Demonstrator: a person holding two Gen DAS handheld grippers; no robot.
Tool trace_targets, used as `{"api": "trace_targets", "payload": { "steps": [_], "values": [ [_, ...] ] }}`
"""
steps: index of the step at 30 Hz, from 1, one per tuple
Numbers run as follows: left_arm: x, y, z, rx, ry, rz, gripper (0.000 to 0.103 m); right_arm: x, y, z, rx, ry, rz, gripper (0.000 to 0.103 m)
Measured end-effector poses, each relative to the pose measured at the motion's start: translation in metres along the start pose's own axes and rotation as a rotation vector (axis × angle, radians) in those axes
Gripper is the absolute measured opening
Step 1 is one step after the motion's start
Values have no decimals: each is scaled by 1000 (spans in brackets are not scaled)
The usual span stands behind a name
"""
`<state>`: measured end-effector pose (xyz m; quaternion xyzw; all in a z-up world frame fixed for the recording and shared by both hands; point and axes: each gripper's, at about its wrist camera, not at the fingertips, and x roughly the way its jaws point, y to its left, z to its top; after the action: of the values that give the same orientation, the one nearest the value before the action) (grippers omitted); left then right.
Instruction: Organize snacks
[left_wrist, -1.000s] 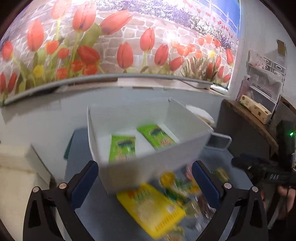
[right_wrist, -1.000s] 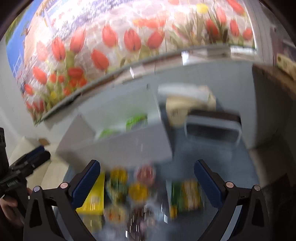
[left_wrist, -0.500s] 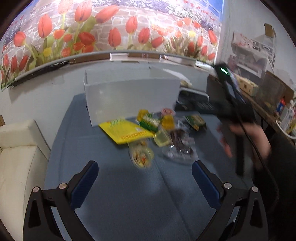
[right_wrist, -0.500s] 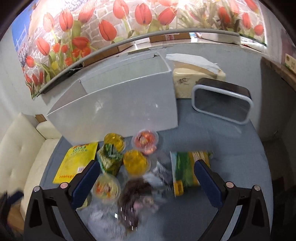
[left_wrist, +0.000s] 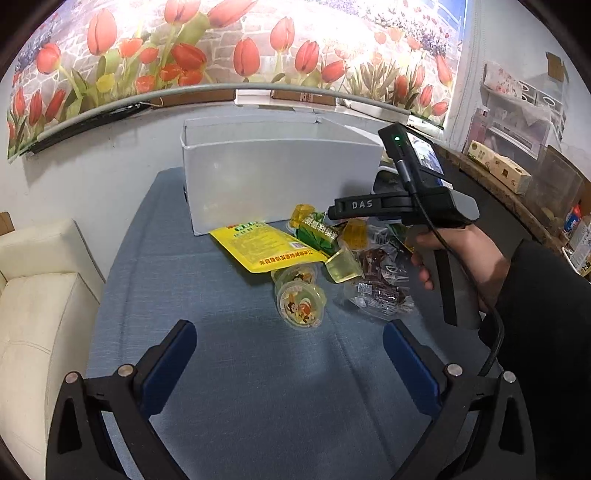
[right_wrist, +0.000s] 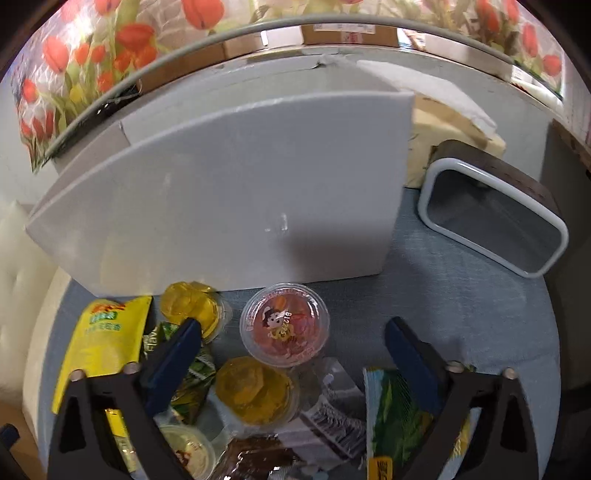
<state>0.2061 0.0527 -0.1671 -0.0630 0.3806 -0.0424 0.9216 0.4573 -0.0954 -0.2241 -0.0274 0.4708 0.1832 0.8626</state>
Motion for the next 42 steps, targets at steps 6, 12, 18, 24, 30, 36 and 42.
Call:
{"api": "trace_targets", "payload": {
  "steps": [6,12,18,24,30,36,42],
  "values": [
    [14,0,-4,-20,36,-27,103,8,1,3,-27,12,47,48],
    [31,10,-3,-55,62,-26,103,-24,-6,-9,1,-62,82,48],
    [47,23,11,-99,68,-13,103,-78,-24,-35,32,-137,137,48],
    [73,15,16,-74,113,-2,103,-141,-42,-66,47,-204,227,48],
    [100,6,11,-85,157,81,99,-191,-49,-111,71,-270,255,48],
    [103,-3,13,-57,140,124,56,-198,-48,-129,66,-269,264,48],
    [88,1,7,-99,152,72,50,-193,-42,-139,55,-255,291,48]
  ]
}}
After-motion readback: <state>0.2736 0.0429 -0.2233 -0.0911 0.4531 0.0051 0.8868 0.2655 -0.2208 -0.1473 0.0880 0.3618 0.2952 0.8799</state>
